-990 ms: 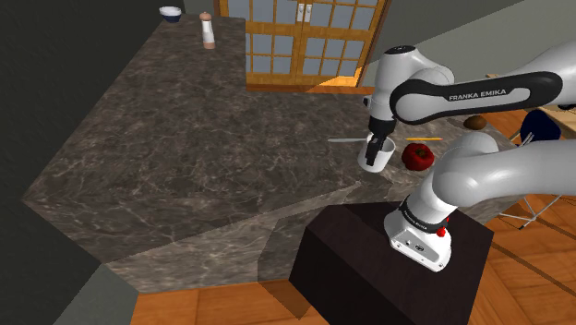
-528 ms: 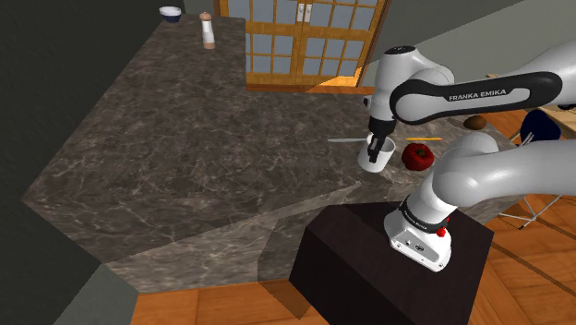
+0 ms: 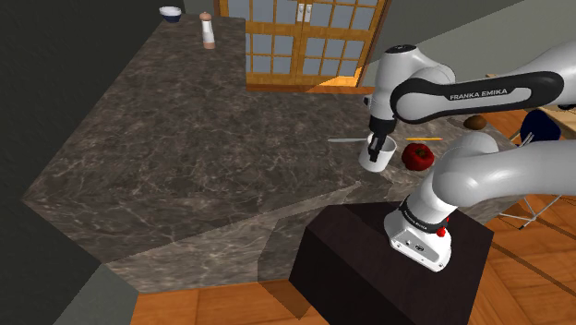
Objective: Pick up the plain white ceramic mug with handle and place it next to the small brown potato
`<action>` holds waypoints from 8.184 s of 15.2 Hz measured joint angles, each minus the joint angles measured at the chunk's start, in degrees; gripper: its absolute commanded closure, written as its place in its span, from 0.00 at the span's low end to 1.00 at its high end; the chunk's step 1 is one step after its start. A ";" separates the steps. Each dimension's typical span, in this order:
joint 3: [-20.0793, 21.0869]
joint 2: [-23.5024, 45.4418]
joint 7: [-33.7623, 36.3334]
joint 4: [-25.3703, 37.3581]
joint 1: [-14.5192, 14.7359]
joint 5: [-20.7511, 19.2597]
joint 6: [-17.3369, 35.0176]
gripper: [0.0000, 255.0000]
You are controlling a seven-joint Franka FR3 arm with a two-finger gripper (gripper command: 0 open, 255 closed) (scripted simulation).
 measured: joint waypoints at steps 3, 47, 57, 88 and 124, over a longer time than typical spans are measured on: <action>0.20 -0.89 -0.05 1.61 0.19 0.28 -2.51 1.00; -19.36 -1.60 -21.23 27.68 -7.20 -18.14 -25.45 1.00; -34.28 7.43 -34.20 37.58 -7.76 -27.37 -20.66 1.00; -105.87 24.53 -59.63 78.09 44.43 -30.86 -9.43 1.00; -112.00 18.44 -53.28 69.15 47.18 -38.29 2.00 0.00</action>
